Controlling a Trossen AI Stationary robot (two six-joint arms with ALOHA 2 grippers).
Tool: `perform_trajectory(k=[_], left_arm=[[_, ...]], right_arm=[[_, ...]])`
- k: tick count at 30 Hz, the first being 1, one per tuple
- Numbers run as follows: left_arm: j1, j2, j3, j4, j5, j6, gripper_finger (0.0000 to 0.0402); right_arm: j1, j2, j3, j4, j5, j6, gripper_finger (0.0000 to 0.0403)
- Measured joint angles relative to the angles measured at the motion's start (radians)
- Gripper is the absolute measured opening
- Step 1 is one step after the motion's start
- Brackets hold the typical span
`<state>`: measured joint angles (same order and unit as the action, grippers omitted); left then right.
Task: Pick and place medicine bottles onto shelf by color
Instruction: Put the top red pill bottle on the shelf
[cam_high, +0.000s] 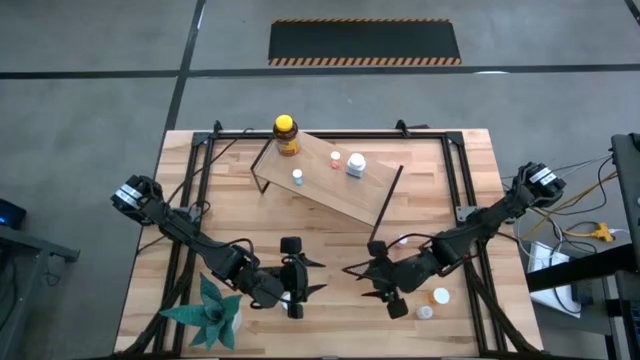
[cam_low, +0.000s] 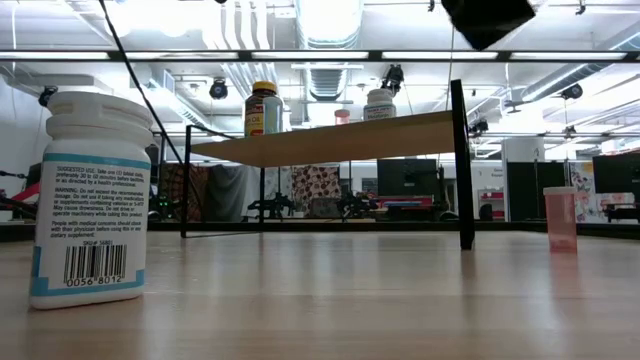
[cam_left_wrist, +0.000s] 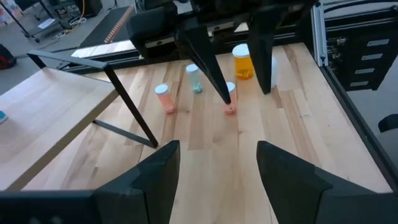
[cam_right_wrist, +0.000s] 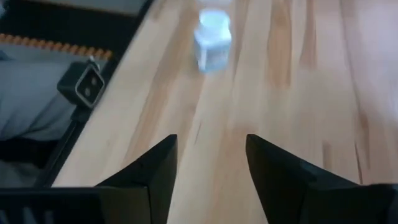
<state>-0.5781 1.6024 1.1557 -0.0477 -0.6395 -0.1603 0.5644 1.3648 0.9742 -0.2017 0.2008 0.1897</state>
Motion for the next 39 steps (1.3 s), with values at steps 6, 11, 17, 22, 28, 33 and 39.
perform_trajectory(k=[6,11,17,22,28,33,39], left_arm=[[0.000,-0.008,0.000,-0.007,0.000,0.071,0.0196],[0.000,-0.033,0.000,-0.016,-0.001,0.099,0.0196],[0.000,-0.096,0.001,-0.014,-0.003,0.194,0.0196],[-0.002,-0.124,0.001,-0.018,-0.006,0.157,0.0196],[-0.022,-0.120,-0.001,-0.050,-0.004,0.140,0.0196],[-0.022,-0.118,-0.001,-0.041,-0.005,0.139,0.0196],[-0.023,-0.118,-0.001,-0.043,-0.004,0.114,0.0196]], right_arm=[[0.019,0.010,0.167,-0.488,-0.007,0.395,0.0206],[0.034,0.010,0.213,-0.798,0.002,0.711,0.0208],[0.011,0.006,0.170,-0.967,0.063,0.904,0.0208],[-0.026,0.005,0.090,-0.964,0.139,0.890,0.0208],[-0.047,-0.008,-0.001,-0.952,0.193,0.887,0.0208],[-0.046,-0.059,-0.069,-0.844,0.213,0.886,0.0208],[-0.046,-0.109,-0.160,-0.766,0.286,0.923,0.0208]])
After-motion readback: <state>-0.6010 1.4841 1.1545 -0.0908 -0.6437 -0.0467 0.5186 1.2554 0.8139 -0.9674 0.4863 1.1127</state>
